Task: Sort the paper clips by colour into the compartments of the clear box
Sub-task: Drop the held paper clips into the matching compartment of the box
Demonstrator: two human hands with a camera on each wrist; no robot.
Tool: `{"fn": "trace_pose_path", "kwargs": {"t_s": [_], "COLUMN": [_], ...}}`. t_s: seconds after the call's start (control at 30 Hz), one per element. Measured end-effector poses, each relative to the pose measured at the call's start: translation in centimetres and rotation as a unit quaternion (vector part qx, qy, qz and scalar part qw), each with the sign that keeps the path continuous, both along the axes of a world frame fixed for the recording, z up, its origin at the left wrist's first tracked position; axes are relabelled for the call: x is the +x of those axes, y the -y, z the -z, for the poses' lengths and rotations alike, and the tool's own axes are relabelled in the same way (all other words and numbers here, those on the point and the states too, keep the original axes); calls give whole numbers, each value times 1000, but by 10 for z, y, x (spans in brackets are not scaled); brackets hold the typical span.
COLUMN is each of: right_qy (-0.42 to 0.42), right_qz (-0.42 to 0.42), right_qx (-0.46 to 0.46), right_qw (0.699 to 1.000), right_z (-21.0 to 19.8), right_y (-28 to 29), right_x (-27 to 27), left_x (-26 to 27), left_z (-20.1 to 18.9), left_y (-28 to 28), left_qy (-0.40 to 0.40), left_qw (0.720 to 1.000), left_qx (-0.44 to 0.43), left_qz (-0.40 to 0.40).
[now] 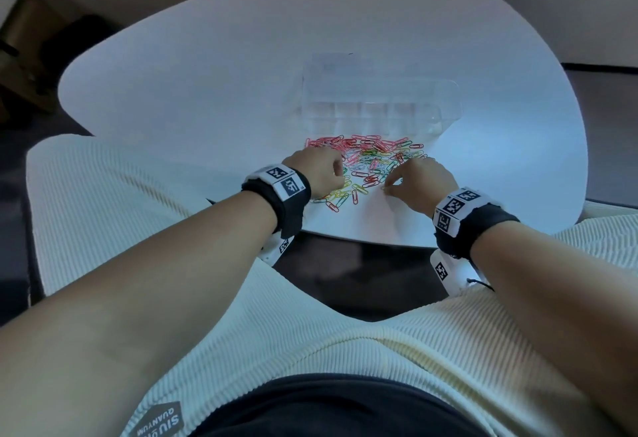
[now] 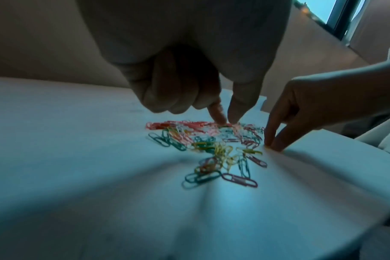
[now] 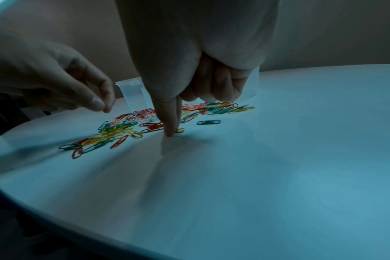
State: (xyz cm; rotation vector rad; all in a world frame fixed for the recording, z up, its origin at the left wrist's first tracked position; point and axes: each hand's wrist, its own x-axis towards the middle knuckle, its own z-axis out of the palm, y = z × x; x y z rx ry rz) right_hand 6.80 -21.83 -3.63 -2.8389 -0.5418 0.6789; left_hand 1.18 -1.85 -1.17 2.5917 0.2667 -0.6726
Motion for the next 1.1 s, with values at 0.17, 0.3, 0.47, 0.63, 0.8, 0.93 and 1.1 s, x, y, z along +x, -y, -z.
{"fn": "trace_pose_path", "kwargs": {"t_s": [0.17, 0.3, 0.47, 0.63, 0.8, 0.93, 1.1], "right_qy": [-19, -31, -58, -88, -108, -172, -263], "right_qz": [13, 12, 19, 34, 76, 147, 275], "right_qx": [-28, -55, -56, -4, 92, 159, 284], "right_qw": [999, 998, 997, 996, 987, 961, 880], "right_z": [-1, 0, -1, -4, -6, -12, -19], "right_y": [-5, -8, -9, -5, 0, 0, 0], "right_x": [-3, -6, -8, -2, 4, 8, 11], "left_x": [-1, -3, -4, -2, -1, 4, 7], "left_z": [4, 9, 14, 16, 15, 10, -1], "left_y": [-1, 0, -2, -4, -8, -10, -11], "left_qy": [3, -1, -4, -5, -2, 14, 32], "left_qw": [997, 997, 997, 999, 1000, 998, 986], "left_qx": [66, 76, 69, 50, 22, -21, -112], "left_qz": [35, 29, 20, 4, -20, -65, -122]}}
